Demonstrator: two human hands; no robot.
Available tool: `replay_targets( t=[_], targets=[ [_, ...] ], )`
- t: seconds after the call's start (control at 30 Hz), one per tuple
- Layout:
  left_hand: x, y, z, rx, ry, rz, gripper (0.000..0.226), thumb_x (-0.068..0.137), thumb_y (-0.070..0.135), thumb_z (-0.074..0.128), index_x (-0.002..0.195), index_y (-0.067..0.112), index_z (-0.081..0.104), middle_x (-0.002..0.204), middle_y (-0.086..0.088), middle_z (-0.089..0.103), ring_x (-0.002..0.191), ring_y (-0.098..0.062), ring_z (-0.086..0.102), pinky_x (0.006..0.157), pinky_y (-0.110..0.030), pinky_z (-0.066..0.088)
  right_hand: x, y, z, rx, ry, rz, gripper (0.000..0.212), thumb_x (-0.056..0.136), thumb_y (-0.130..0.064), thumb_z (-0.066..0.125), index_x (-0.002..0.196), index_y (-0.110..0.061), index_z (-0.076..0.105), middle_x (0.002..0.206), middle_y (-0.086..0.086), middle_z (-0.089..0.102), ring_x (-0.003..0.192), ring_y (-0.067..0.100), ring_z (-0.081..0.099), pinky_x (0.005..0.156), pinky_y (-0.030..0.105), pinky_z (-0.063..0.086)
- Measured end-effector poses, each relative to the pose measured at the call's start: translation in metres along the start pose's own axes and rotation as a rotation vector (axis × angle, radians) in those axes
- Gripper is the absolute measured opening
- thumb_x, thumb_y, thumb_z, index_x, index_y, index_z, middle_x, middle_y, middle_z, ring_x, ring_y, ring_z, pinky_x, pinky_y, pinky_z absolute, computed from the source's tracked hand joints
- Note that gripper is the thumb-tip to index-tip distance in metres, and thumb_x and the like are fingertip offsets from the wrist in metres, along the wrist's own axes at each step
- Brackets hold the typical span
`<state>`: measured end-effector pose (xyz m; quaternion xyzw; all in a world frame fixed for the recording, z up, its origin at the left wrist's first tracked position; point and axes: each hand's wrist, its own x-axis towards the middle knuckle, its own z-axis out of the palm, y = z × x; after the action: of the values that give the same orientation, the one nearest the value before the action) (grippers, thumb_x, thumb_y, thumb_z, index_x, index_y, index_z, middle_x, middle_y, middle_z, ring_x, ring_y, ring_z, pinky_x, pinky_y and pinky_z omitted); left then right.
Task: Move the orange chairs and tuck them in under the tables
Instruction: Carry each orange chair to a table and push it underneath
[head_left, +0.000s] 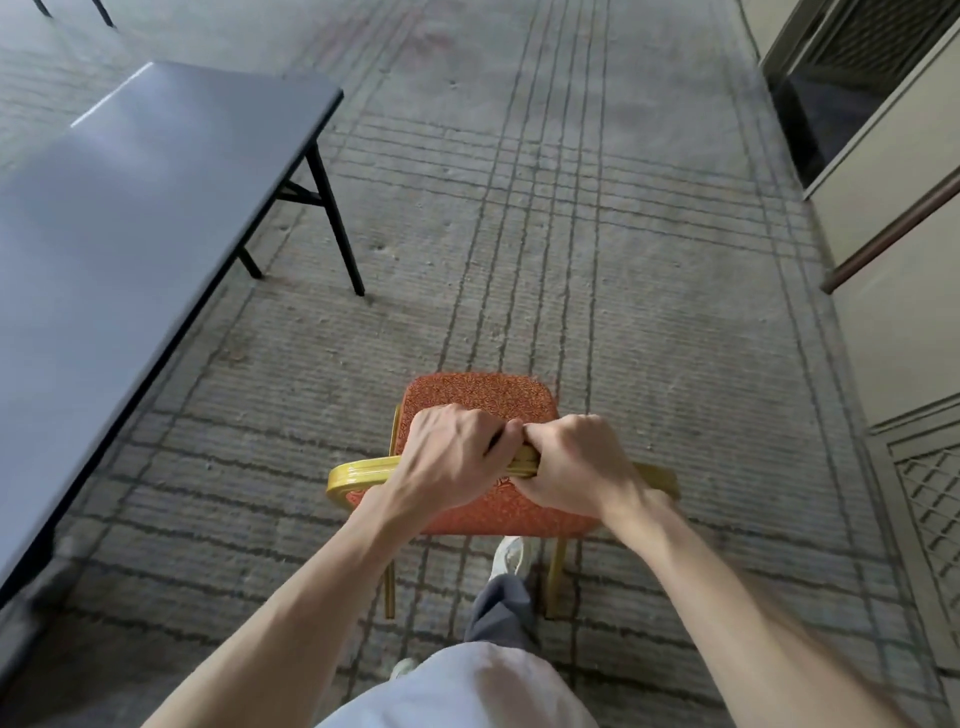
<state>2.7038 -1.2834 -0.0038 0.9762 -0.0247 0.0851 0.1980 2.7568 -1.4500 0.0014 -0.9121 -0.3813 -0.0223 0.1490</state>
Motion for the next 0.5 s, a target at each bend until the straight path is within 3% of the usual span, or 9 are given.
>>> replay_targets(
  t=[0.23,0.37,0.5],
  targets=[
    [0.134,0.001,-0.009,0.001,-0.021,-0.135,0.061,0.096,0.056,0.032,0.061,0.008,0.046,0.049,-0.003,0.044,0.051,-0.022,0.048,0.054,-0.035,0.035,0.094,0.075,-0.037,0.054,0.015,0.122,0.02,0.087,-0.043,0.059,0.085,-0.024,0.067,0.074,-0.002,0.071,0.07,0.022,0.067,0.057,0.029,0.044],
    [0.168,-0.011,-0.012,-0.001,0.03,-0.297,0.061,0.1,0.05,0.038,0.057,0.008,0.045,0.05,-0.003,0.048,0.05,-0.015,0.047,0.057,-0.032,0.031,0.137,0.091,-0.03,0.087,0.064,0.052,0.024,0.086,-0.042,0.058,0.069,-0.024,0.056,0.054,-0.006,0.059,0.047,0.016,0.056,0.045,0.025,0.039],
    [0.193,-0.023,-0.014,-0.01,0.091,-0.439,0.062,0.101,0.049,0.037,0.053,0.01,0.045,0.051,-0.003,0.051,0.055,-0.024,0.051,0.058,-0.034,0.033,0.169,0.1,-0.025,0.074,0.107,0.01,0.024,0.083,-0.036,0.061,0.064,-0.025,0.05,0.047,-0.008,0.052,0.039,0.015,0.049,0.04,0.022,0.031]
  ],
)
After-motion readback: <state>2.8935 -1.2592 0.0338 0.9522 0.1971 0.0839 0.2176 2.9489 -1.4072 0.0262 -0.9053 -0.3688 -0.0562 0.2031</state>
